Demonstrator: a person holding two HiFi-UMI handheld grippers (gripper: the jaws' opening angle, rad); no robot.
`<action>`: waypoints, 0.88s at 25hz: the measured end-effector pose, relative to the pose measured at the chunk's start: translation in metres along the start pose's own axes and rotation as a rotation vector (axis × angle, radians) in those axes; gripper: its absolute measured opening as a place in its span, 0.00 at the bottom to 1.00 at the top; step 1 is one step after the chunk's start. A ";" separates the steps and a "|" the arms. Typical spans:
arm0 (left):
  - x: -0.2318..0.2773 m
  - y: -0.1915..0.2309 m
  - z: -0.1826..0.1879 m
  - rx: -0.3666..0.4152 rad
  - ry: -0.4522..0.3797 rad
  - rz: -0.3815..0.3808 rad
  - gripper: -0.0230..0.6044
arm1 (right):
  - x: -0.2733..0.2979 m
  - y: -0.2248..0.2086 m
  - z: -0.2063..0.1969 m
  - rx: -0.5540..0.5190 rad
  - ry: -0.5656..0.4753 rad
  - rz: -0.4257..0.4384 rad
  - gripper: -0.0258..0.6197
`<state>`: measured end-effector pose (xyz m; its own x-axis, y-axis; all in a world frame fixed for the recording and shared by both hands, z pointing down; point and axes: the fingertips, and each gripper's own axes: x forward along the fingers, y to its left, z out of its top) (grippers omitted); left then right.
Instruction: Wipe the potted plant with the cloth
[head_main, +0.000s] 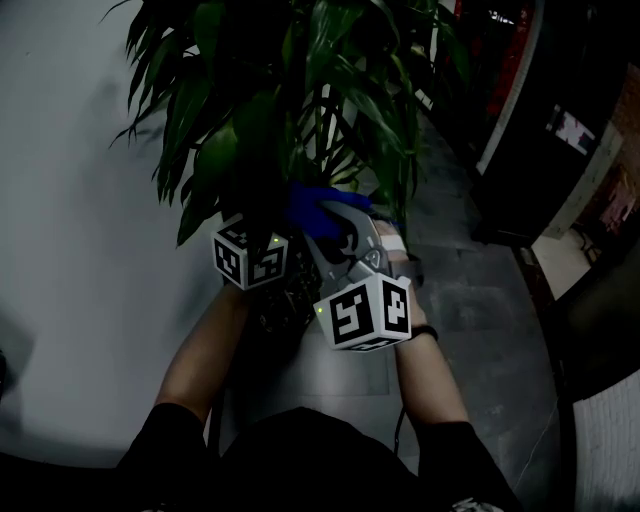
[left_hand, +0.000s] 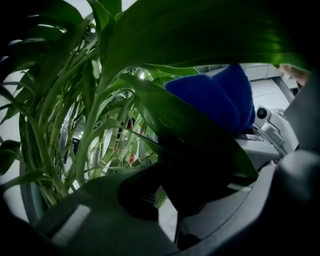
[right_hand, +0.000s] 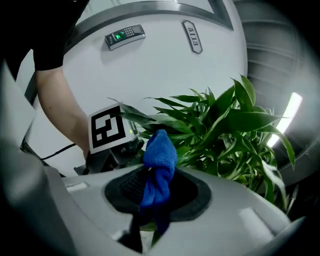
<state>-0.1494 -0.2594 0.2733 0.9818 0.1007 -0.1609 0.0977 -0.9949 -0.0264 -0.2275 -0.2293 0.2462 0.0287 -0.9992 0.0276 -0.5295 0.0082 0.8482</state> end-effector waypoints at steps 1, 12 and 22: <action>0.000 0.000 -0.001 -0.005 -0.003 0.002 0.05 | -0.001 0.002 -0.001 0.011 -0.003 0.009 0.21; -0.009 0.005 -0.008 -0.038 -0.058 0.064 0.05 | -0.013 0.026 -0.013 0.056 -0.009 0.054 0.21; -0.028 0.004 -0.027 -0.041 -0.078 0.151 0.05 | -0.025 0.053 -0.027 0.046 -0.007 0.092 0.21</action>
<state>-0.1725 -0.2662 0.3045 0.9703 -0.0515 -0.2362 -0.0424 -0.9982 0.0434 -0.2339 -0.2026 0.3050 -0.0276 -0.9946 0.0999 -0.5682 0.0979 0.8170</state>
